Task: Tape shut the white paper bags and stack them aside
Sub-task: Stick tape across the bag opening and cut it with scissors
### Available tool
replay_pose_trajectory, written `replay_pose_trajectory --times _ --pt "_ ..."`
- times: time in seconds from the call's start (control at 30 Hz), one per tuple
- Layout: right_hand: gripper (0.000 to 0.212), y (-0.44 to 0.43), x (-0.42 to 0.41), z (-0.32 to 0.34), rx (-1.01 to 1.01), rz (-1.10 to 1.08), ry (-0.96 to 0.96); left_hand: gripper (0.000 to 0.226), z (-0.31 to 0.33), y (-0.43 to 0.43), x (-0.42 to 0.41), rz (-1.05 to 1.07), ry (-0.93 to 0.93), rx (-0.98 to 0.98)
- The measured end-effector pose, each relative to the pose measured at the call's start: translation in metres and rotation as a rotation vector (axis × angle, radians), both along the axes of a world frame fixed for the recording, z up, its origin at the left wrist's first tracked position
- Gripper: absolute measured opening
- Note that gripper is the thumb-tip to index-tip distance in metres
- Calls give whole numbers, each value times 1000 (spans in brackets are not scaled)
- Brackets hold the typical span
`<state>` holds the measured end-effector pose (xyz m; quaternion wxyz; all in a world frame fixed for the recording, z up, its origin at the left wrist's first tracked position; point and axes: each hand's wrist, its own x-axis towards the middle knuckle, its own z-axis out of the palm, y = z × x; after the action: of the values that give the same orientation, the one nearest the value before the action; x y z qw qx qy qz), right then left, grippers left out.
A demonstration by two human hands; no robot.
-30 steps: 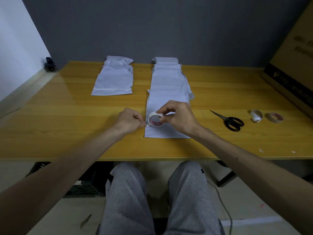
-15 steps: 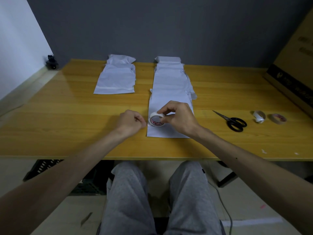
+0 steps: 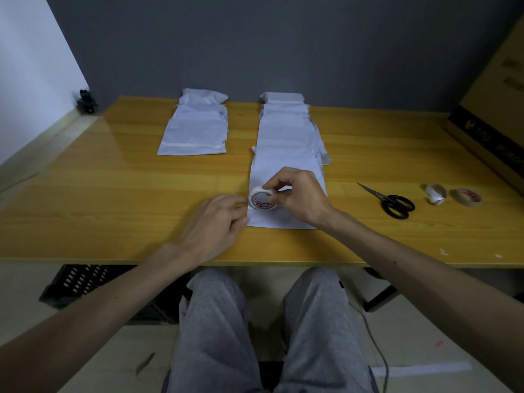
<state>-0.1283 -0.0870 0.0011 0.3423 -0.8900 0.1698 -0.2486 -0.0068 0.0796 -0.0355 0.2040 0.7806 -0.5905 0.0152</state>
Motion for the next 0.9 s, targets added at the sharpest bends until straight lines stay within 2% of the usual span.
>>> replay_pose_trajectory --times 0.13,0.23,0.37,0.8,0.9 --pt "20 1 2 -1 -19 11 2 63 0 4 -3 -36 -76 61" --pt "19 0 2 -1 -24 10 -1 61 -1 5 -2 -31 -177 57" --pt "19 0 2 -2 -6 23 -6 67 0 5 0 -16 -137 72" --pt "18 -1 2 -2 -11 47 1 58 -1 5 4 -72 -268 107" --pt "16 0 1 -1 9 64 14 62 0 3 2 -82 -235 92"
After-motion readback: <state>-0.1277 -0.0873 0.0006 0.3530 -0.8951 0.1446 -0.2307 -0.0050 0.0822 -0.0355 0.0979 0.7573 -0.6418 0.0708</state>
